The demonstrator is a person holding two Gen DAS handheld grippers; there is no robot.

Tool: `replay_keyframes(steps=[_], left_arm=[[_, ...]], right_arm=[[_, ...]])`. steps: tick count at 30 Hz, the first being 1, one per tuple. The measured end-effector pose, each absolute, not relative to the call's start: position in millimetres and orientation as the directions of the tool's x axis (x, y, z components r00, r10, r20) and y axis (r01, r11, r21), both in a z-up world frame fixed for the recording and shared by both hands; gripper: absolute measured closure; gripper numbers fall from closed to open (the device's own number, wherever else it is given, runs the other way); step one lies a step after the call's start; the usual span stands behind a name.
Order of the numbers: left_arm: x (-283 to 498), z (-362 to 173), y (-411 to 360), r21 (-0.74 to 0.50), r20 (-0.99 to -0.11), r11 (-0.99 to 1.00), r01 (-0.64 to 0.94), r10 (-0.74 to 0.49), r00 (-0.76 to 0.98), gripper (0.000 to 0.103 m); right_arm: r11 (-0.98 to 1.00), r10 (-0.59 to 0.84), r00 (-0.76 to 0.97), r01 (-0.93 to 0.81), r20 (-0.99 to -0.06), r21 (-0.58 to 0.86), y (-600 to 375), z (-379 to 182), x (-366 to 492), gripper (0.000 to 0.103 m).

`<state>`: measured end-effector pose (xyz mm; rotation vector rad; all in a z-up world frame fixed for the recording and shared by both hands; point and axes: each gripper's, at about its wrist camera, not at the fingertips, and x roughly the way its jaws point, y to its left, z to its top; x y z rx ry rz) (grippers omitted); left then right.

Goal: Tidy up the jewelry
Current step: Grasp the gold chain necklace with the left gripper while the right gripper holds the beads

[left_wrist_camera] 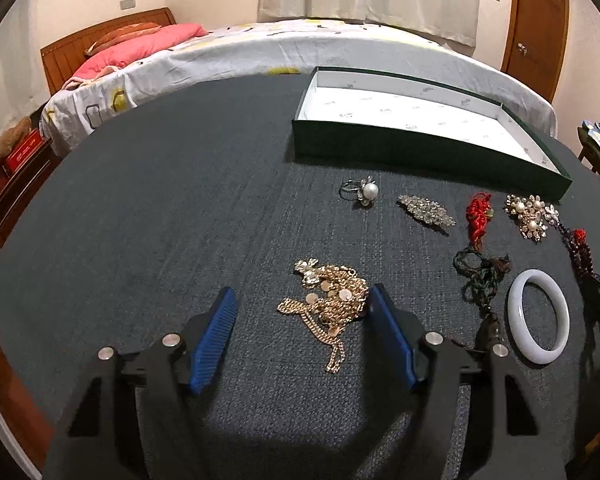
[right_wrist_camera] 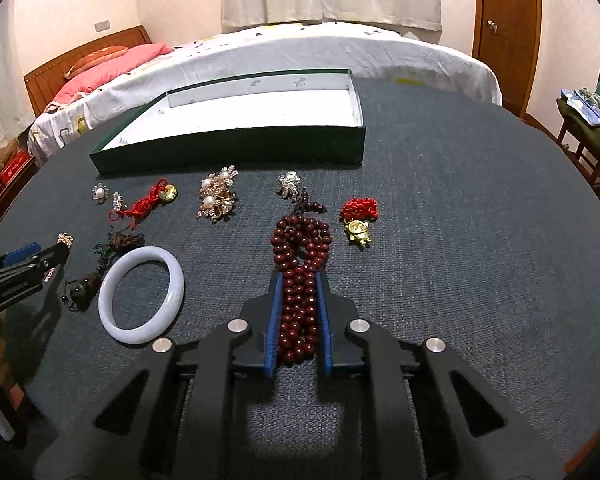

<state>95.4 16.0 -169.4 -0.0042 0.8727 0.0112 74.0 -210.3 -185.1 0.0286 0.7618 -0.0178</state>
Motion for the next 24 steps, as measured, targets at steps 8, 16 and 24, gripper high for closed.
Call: replay_keyframes(steps=[8, 16, 24], left_arm=[[95.0, -169.0, 14.2, -0.002, -0.762, 1.0, 0.029, -0.02, 0.647, 0.053], [91.9, -167.4, 6.0, 0.02, -0.755, 0.997, 0.078, -0.036, 0.654, 0.081], [90.8, -166.6, 11.8, -0.02, -0.749, 0.997, 0.069, -0.061, 0.66, 0.088]], right_arm=[[0.999, -0.002, 0.724, 0.025, -0.69, 0.024, -209.9, -185.5, 73.9, 0.086], [0.999, 0.011, 0.726, 0.023, -0.687, 0.041, -211.0, -185.5, 73.8, 0.086], [0.999, 0.017, 0.727, 0.021, -0.686, 0.047, -210.8, -185.5, 73.7, 0.087]])
